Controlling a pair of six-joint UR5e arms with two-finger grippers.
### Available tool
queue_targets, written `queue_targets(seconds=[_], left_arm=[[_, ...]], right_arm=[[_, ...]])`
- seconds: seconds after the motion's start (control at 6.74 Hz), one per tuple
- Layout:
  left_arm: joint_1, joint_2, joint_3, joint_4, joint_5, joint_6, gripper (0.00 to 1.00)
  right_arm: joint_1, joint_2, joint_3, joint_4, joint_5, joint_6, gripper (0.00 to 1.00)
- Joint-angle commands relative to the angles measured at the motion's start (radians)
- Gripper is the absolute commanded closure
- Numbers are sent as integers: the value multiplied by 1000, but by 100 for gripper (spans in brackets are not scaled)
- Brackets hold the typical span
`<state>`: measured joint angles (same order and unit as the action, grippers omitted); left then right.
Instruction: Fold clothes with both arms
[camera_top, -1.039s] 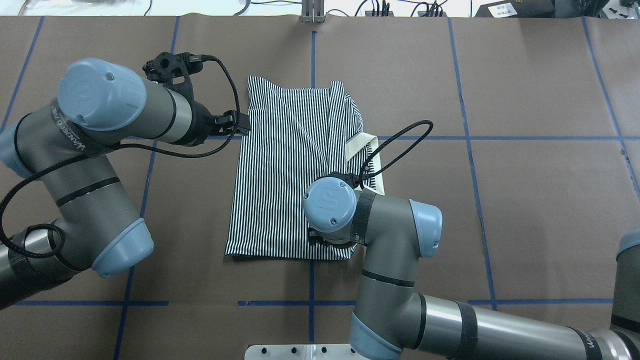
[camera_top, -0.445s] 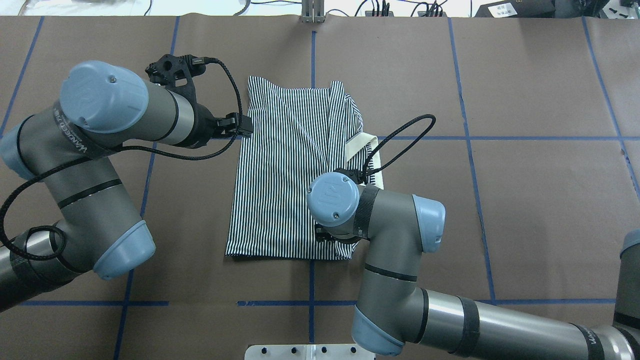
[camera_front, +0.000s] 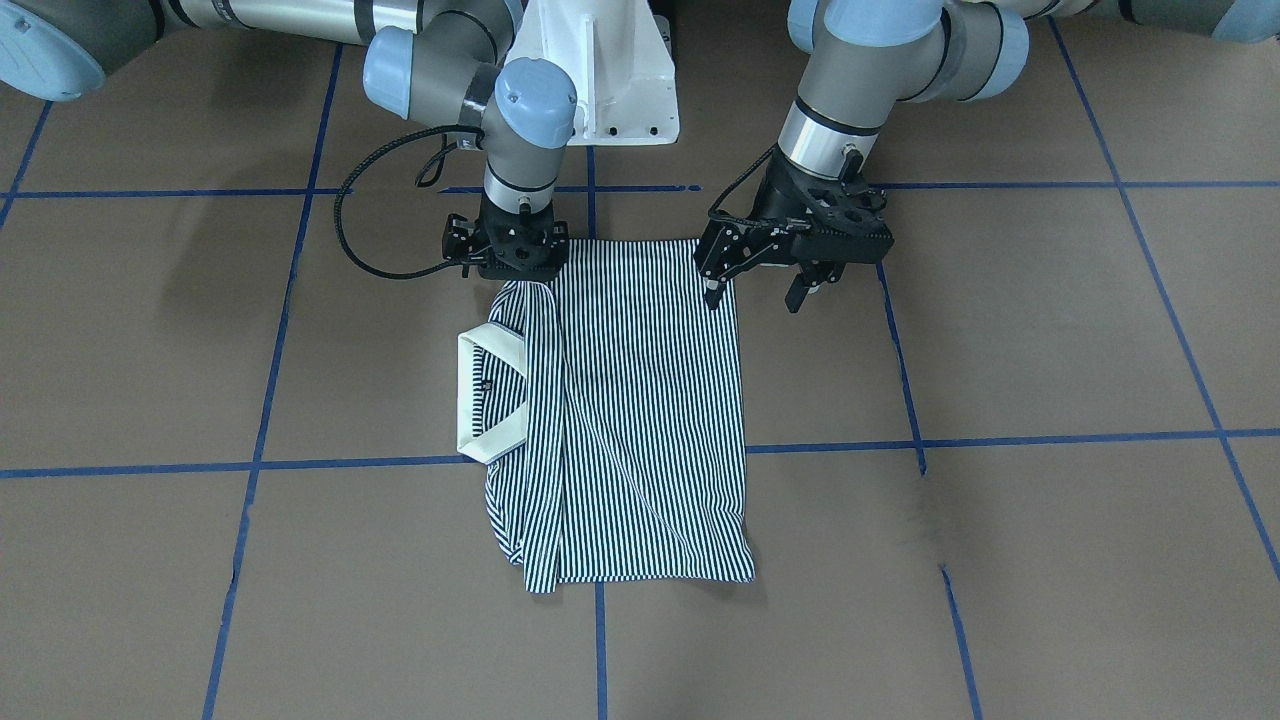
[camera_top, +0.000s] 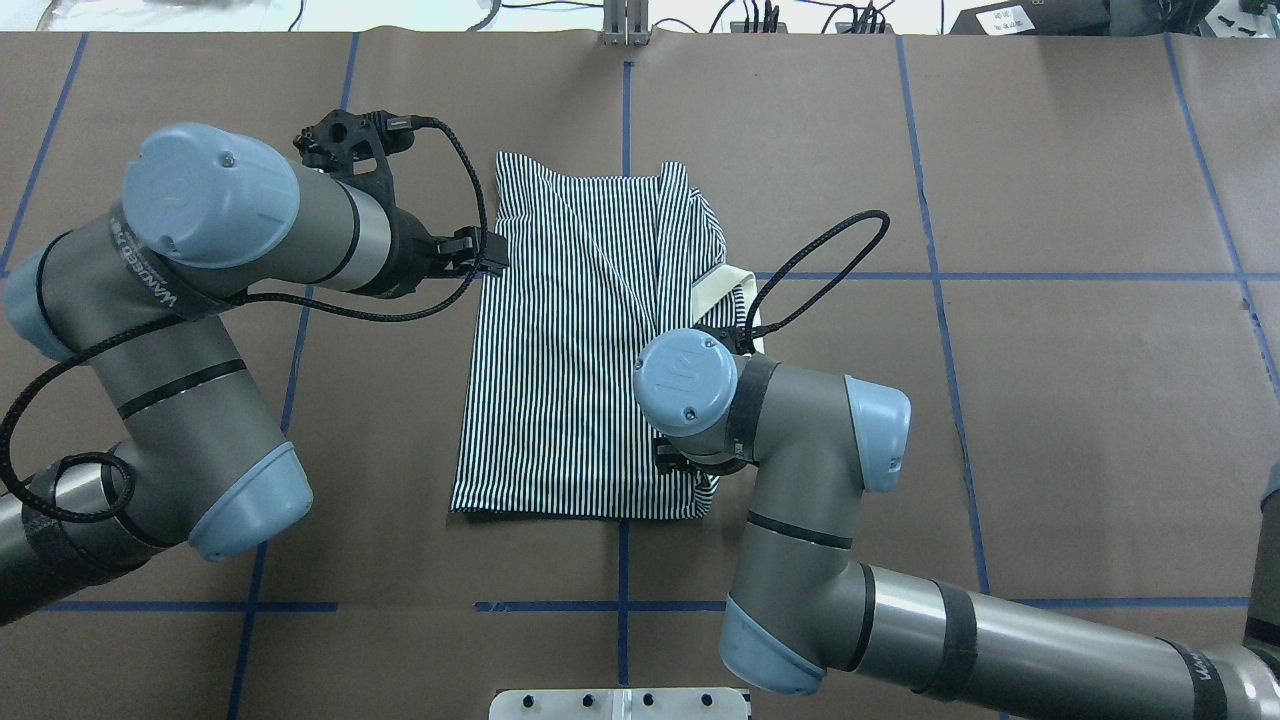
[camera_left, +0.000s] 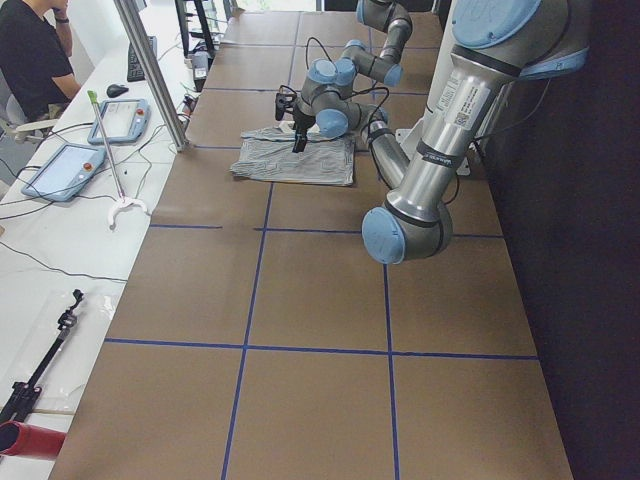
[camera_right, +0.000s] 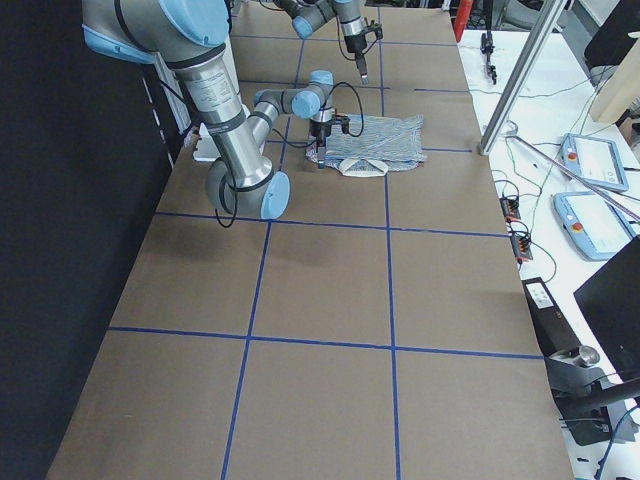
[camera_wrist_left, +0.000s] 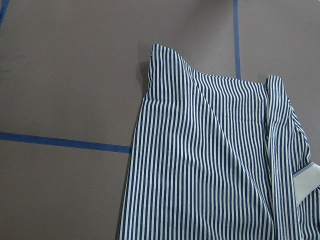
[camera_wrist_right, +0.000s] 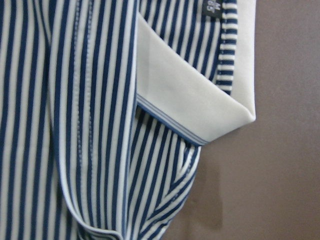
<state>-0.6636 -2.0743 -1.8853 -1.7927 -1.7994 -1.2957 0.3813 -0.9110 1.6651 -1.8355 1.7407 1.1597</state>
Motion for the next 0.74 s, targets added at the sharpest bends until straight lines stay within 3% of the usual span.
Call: queue_targets(seconds=[0.0,0.3,0.59], left_arm=[[13,-4,0,-1,0,-2,0],[16,-7,0,-1,2,-4,0],[16,-1,-3,1,0,1,0]], right_arm=[[25,-110,117,-48,-1,-61,0],[41,-138,163,-74,-6,-100,0],[48,-28,131,-61,-10,-132,0]])
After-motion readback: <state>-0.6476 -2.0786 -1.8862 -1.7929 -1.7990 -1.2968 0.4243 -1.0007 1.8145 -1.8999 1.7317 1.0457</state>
